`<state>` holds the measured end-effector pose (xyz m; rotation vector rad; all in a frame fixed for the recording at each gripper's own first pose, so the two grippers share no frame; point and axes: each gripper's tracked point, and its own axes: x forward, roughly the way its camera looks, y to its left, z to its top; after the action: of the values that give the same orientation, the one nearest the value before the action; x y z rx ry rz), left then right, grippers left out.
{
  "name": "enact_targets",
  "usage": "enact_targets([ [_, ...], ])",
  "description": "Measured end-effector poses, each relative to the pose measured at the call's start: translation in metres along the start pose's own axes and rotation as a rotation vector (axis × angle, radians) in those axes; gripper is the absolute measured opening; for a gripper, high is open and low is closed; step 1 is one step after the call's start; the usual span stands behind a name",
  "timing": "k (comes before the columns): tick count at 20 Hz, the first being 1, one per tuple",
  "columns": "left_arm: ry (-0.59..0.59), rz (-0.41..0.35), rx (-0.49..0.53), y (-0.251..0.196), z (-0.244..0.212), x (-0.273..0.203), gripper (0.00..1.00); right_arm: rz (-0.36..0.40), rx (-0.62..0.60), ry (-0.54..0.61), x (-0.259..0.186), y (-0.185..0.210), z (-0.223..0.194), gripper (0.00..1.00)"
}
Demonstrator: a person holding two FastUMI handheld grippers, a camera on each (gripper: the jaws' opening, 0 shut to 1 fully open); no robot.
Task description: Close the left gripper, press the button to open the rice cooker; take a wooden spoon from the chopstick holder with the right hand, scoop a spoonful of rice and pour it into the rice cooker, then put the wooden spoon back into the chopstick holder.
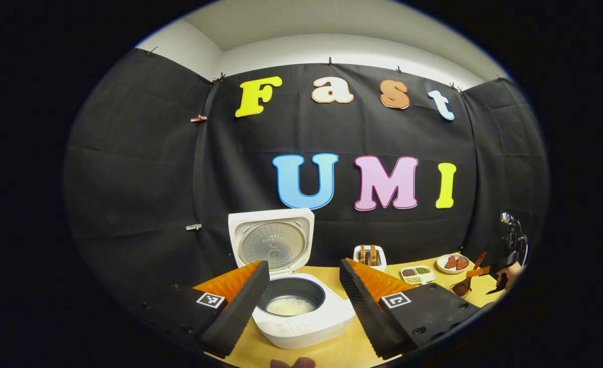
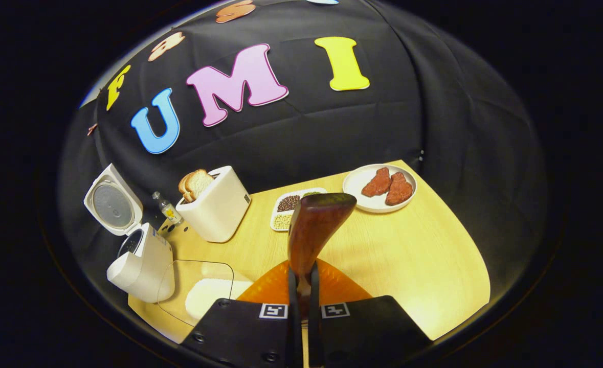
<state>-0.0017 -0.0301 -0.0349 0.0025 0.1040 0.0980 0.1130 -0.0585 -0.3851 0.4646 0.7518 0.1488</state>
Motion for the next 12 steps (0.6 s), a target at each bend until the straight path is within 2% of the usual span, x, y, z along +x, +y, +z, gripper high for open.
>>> enact_targets([
  [4, 0.01, 0.011, 0.008, -0.002, 0.001, -0.002, 0.95, -0.025, 0.065, 0.043, 0.008, -0.013, -0.014, 0.1],
  [7, 0.016, 0.004, 0.007, -0.004, -0.001, -0.001, 0.95, -0.01, 0.152, 0.042, 0.009, -0.014, -0.018, 0.16],
  [8, 0.018, 0.001, 0.004, -0.006, 0.0, 0.0, 0.95, -0.014, 0.174, 0.043, 0.01, -0.018, -0.019, 0.09],
  [9, 0.018, -0.002, 0.004, -0.007, 0.001, 0.001, 0.95, -0.028, 0.18, 0.04, 0.008, -0.025, -0.02, 0.21],
  [10, 0.014, -0.008, 0.006, -0.008, 0.002, 0.003, 0.95, -0.033, 0.188, 0.038, 0.006, -0.027, -0.02, 0.2],
  [11, 0.011, -0.012, 0.013, -0.009, 0.004, 0.004, 0.95, -0.046, 0.193, 0.041, 0.005, -0.033, -0.021, 0.29],
  [12, 0.006, -0.019, 0.02, -0.009, 0.007, 0.006, 0.95, -0.053, 0.197, 0.038, 0.002, -0.036, -0.022, 0.22],
])
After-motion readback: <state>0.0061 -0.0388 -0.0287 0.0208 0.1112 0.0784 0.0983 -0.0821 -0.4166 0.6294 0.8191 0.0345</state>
